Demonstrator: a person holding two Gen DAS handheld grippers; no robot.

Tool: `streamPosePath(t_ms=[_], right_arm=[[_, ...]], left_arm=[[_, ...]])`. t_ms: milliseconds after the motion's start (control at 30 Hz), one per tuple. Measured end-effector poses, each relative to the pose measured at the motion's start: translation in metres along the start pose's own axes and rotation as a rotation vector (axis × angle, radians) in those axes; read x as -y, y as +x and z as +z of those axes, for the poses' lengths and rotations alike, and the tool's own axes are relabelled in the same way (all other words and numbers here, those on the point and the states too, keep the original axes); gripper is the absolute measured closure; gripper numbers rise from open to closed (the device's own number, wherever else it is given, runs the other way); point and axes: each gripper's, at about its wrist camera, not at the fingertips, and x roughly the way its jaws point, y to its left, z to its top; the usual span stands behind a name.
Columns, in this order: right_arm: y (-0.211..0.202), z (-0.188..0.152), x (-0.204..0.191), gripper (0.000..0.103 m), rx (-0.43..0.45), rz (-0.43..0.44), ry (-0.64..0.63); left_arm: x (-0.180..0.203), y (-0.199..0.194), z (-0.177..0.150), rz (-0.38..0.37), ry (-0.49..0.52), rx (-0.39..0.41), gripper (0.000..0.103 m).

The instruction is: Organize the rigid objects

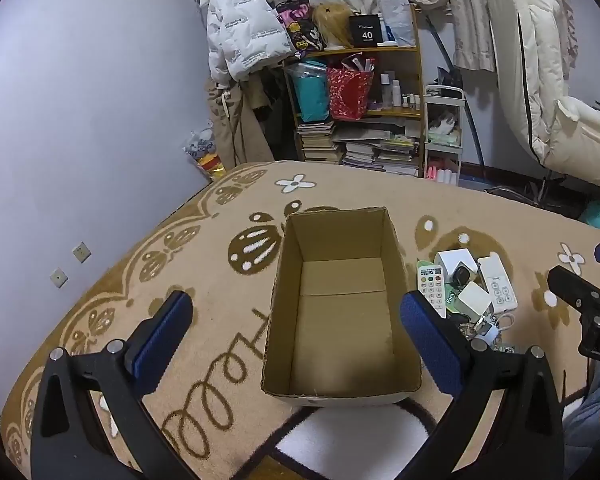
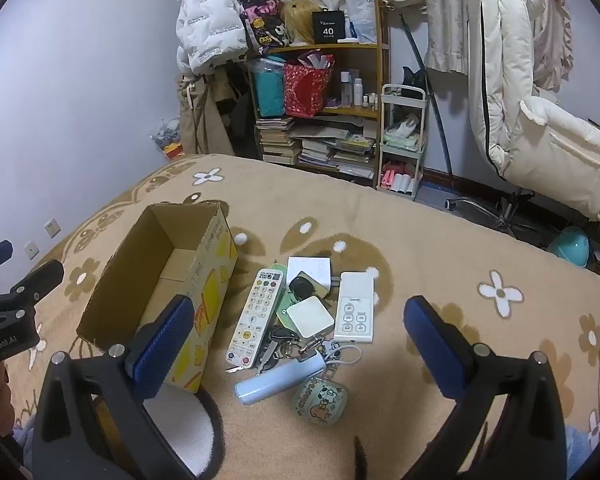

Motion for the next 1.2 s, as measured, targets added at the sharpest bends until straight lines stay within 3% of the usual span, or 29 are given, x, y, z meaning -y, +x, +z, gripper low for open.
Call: streamPosePath(t_ms=[1200], right_arm=[[0.0028, -0.0037, 0.001, 0.0, -0.007, -0.008, -0.005]], left_arm=[[-0.0014, 0.0013, 0.0011, -0.004, 0.004, -0.018, 0.0]])
